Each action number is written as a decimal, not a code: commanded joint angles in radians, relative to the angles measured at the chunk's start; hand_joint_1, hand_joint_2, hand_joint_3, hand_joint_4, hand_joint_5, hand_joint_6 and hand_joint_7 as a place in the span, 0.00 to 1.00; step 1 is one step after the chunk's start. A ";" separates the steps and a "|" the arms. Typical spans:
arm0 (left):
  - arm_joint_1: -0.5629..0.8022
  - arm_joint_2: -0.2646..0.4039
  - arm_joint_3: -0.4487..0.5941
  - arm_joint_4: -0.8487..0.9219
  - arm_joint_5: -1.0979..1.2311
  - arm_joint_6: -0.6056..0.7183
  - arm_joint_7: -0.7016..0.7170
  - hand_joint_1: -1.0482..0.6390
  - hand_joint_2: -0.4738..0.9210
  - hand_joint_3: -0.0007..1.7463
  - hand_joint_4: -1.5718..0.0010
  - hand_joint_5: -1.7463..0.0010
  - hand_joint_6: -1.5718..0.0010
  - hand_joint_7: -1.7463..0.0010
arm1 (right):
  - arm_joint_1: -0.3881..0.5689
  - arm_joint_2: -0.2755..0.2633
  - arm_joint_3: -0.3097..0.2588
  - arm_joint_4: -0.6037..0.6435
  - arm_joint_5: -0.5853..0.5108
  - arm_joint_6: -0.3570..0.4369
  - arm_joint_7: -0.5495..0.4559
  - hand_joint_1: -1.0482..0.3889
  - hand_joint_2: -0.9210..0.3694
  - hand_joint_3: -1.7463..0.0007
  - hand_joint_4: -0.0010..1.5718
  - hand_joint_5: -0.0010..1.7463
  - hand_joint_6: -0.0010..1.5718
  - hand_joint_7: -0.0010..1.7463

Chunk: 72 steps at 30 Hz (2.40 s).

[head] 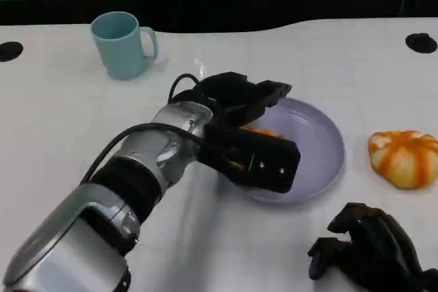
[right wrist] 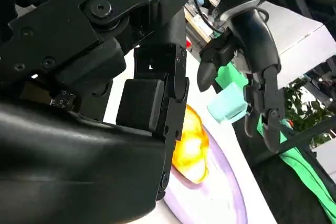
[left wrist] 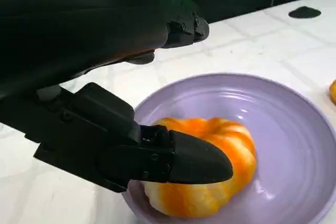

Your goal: Grasp the bread from the table and place it into the plate.

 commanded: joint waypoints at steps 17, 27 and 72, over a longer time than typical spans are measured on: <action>0.477 0.061 0.336 -0.320 -0.463 -0.365 -0.002 0.16 1.00 0.24 0.71 0.63 0.72 0.92 | 0.004 -0.013 -0.008 -0.005 0.006 -0.009 -0.004 0.00 0.15 1.00 1.00 0.43 1.00 0.21; 0.658 -0.015 0.440 -0.423 -0.754 -0.382 -0.153 0.22 1.00 0.22 0.69 0.08 0.66 0.48 | 0.004 -0.015 -0.007 -0.007 0.008 -0.003 -0.001 0.00 0.15 1.00 1.00 0.42 1.00 0.21; 0.956 -0.066 0.700 -0.675 -1.309 0.214 -0.644 0.16 1.00 0.11 0.43 0.00 0.57 0.00 | -0.033 -0.032 -0.027 0.038 0.014 -0.004 0.027 0.02 0.16 1.00 1.00 0.41 1.00 0.19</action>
